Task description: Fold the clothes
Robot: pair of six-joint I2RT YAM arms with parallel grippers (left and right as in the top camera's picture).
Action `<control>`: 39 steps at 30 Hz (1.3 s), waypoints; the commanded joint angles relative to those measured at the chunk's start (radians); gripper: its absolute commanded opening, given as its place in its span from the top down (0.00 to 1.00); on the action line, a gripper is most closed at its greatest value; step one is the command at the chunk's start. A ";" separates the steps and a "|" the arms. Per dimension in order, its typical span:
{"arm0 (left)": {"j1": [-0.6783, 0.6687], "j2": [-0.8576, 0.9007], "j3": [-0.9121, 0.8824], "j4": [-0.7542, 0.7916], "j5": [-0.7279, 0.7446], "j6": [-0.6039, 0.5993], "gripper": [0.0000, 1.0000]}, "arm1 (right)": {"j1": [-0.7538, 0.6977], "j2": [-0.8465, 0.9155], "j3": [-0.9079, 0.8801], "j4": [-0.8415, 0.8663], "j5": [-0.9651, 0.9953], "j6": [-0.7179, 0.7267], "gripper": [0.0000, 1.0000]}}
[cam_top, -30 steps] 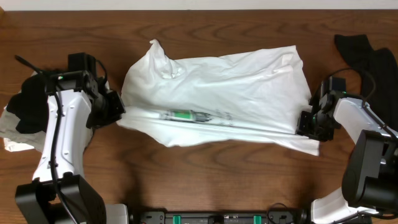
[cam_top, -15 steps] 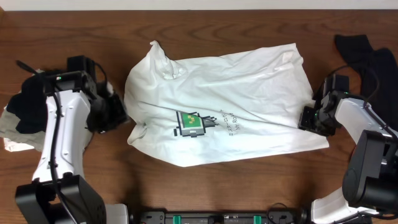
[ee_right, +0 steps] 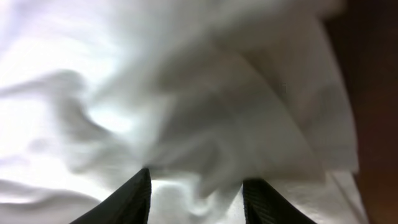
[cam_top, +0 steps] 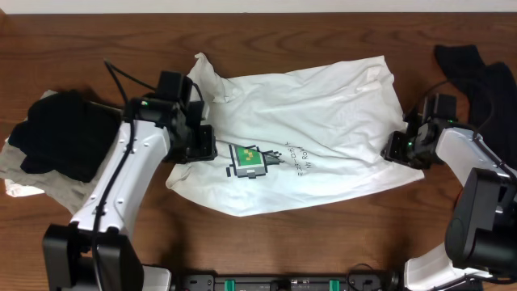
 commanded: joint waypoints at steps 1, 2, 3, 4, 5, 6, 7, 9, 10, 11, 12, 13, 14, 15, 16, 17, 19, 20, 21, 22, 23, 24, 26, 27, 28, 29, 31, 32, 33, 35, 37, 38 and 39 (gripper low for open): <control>0.002 0.025 -0.048 0.081 -0.040 0.000 0.59 | -0.002 0.007 0.031 0.017 -0.153 -0.034 0.53; 0.002 0.031 -0.060 0.116 -0.040 0.000 0.59 | -0.001 0.003 0.050 0.019 -0.177 -0.044 0.53; 0.002 0.037 -0.068 0.142 -0.040 0.000 0.59 | 0.000 -0.002 0.069 0.016 -0.196 -0.050 0.52; 0.001 0.043 -0.072 0.157 -0.040 0.000 0.59 | 0.000 -0.009 0.090 0.002 -0.210 -0.051 0.52; 0.001 0.050 -0.072 0.159 -0.039 0.000 0.59 | 0.001 -0.016 0.106 -0.014 -0.209 -0.051 0.52; 0.001 0.057 -0.072 0.160 -0.040 0.001 0.59 | 0.002 -0.026 0.122 -0.037 -0.195 -0.050 0.53; 0.001 0.063 -0.072 0.159 -0.040 0.007 0.59 | 0.002 -0.037 0.136 -0.060 -0.164 -0.039 0.55; 0.001 0.067 -0.072 0.163 -0.040 0.017 0.59 | 0.002 -0.062 0.157 -0.103 -0.055 0.020 0.55; 0.001 0.067 -0.072 0.170 -0.040 0.023 0.59 | 0.002 -0.079 0.164 -0.110 -0.012 0.044 0.54; 0.001 0.067 -0.072 0.180 -0.040 0.026 0.59 | 0.002 -0.097 0.170 -0.108 -0.002 0.042 0.53; 0.002 0.067 -0.072 0.193 -0.040 0.026 0.59 | 0.002 -0.113 0.175 -0.101 -0.004 0.031 0.53; 0.002 0.067 -0.072 0.214 -0.040 0.026 0.59 | 0.003 -0.132 0.184 -0.090 -0.012 0.012 0.52; 0.002 0.067 -0.072 0.235 -0.040 0.026 0.59 | 0.007 -0.147 0.194 -0.076 -0.024 -0.019 0.48; 0.002 0.068 -0.072 0.254 -0.040 0.026 0.58 | 0.011 -0.152 0.199 -0.066 -0.033 -0.036 0.46; 0.002 0.068 -0.072 0.272 -0.040 0.026 0.56 | 0.017 -0.154 0.205 -0.055 -0.047 -0.057 0.45; 0.002 0.072 -0.072 0.293 -0.042 0.029 0.56 | 0.027 -0.153 0.208 -0.045 -0.057 -0.080 0.46; 0.002 0.087 -0.072 0.314 -0.053 0.034 0.55 | 0.046 -0.137 0.208 -0.040 -0.060 -0.113 0.53; 0.002 0.100 -0.072 0.322 -0.060 0.034 0.55 | 0.059 -0.120 0.208 -0.040 -0.060 -0.120 0.57; 0.002 0.118 -0.072 0.330 -0.065 0.034 0.56 | 0.070 -0.099 0.208 -0.036 -0.060 -0.124 0.59; 0.002 0.136 -0.072 0.339 -0.067 0.036 0.57 | 0.080 -0.079 0.208 -0.031 -0.061 -0.130 0.63; 0.002 0.156 -0.072 0.348 -0.069 0.037 0.59 | 0.090 -0.057 0.208 -0.025 -0.060 -0.130 0.67; 0.002 0.184 -0.072 0.361 -0.073 0.037 0.62 | 0.102 -0.026 0.208 -0.014 -0.061 -0.138 0.71; 0.002 0.226 -0.072 0.382 -0.077 0.037 0.67 | 0.120 0.023 0.208 0.011 -0.066 -0.146 0.73; 0.002 0.248 -0.072 0.394 -0.077 0.037 0.68 | 0.129 0.047 0.208 0.026 -0.073 -0.158 0.73; 0.002 0.273 -0.072 0.409 -0.079 0.041 0.68 | 0.136 0.069 0.208 0.041 -0.075 -0.164 0.75; 0.002 0.291 -0.072 0.423 -0.082 0.042 0.69 | 0.143 0.090 0.208 0.057 -0.074 -0.164 0.74; 0.002 0.324 -0.072 0.460 -0.082 0.050 0.69 | 0.150 0.126 0.208 0.086 -0.071 -0.167 0.74; 0.002 0.339 -0.072 0.481 -0.082 0.052 0.69 | 0.151 0.147 0.208 0.103 -0.071 -0.167 0.74; 0.002 0.352 -0.072 0.502 -0.082 0.052 0.69 | 0.151 0.163 0.208 0.115 -0.070 -0.167 0.74; 0.002 0.376 -0.072 0.545 -0.082 0.052 0.69 | 0.151 0.199 0.208 0.146 -0.057 -0.158 0.74; 0.002 0.397 -0.072 0.594 -0.097 0.052 0.69 | 0.151 0.246 0.208 0.194 -0.047 -0.151 0.74; 0.002 0.407 -0.072 0.618 -0.111 0.052 0.69 | 0.151 0.261 0.208 0.211 -0.043 -0.151 0.74; 0.002 0.418 -0.072 0.650 -0.127 0.052 0.69 | 0.151 0.285 0.208 0.240 -0.041 -0.151 0.74</control>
